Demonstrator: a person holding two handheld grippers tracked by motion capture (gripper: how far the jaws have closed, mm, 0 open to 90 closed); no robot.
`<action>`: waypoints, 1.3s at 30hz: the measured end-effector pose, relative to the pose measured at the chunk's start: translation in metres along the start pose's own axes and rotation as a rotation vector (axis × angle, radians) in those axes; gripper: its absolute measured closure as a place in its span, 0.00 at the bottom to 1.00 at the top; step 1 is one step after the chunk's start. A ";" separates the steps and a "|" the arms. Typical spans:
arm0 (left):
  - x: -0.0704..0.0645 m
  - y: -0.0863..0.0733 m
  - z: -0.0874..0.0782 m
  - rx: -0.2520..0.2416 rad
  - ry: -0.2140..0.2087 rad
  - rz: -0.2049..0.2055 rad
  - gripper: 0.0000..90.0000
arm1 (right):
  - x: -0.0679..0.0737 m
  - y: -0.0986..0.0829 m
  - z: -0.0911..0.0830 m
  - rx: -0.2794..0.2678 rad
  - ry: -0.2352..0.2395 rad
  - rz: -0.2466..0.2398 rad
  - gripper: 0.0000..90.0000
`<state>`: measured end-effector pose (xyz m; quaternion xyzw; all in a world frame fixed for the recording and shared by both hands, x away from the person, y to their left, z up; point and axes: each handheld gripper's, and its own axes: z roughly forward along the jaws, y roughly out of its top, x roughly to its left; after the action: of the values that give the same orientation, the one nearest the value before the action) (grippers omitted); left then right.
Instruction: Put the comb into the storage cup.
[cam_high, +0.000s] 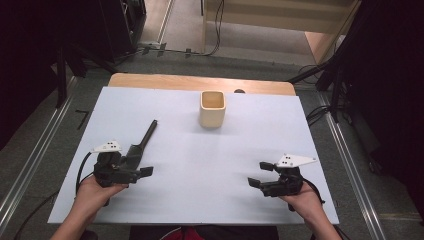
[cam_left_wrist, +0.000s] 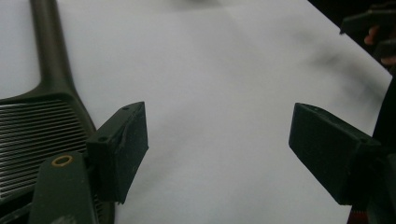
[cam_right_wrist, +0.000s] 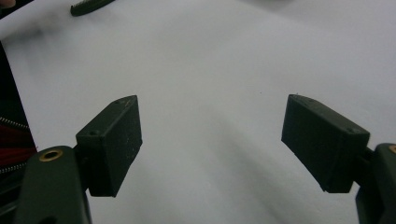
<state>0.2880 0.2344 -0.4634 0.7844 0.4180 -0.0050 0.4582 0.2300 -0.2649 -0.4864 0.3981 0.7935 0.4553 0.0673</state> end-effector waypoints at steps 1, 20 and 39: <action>0.003 0.000 -0.001 0.006 0.003 -0.017 0.23 | 0.000 0.000 0.000 0.001 0.000 0.001 0.20; 0.013 0.010 0.000 -0.011 0.055 -0.036 0.25 | -0.001 -0.001 0.000 0.009 -0.010 0.003 0.20; 0.030 0.029 0.005 -0.056 0.179 -0.068 0.28 | -0.001 -0.002 0.000 0.012 -0.015 0.003 0.20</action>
<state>0.3289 0.2434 -0.4575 0.7538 0.4837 0.0610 0.4405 0.2297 -0.2657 -0.4880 0.4030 0.7952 0.4475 0.0702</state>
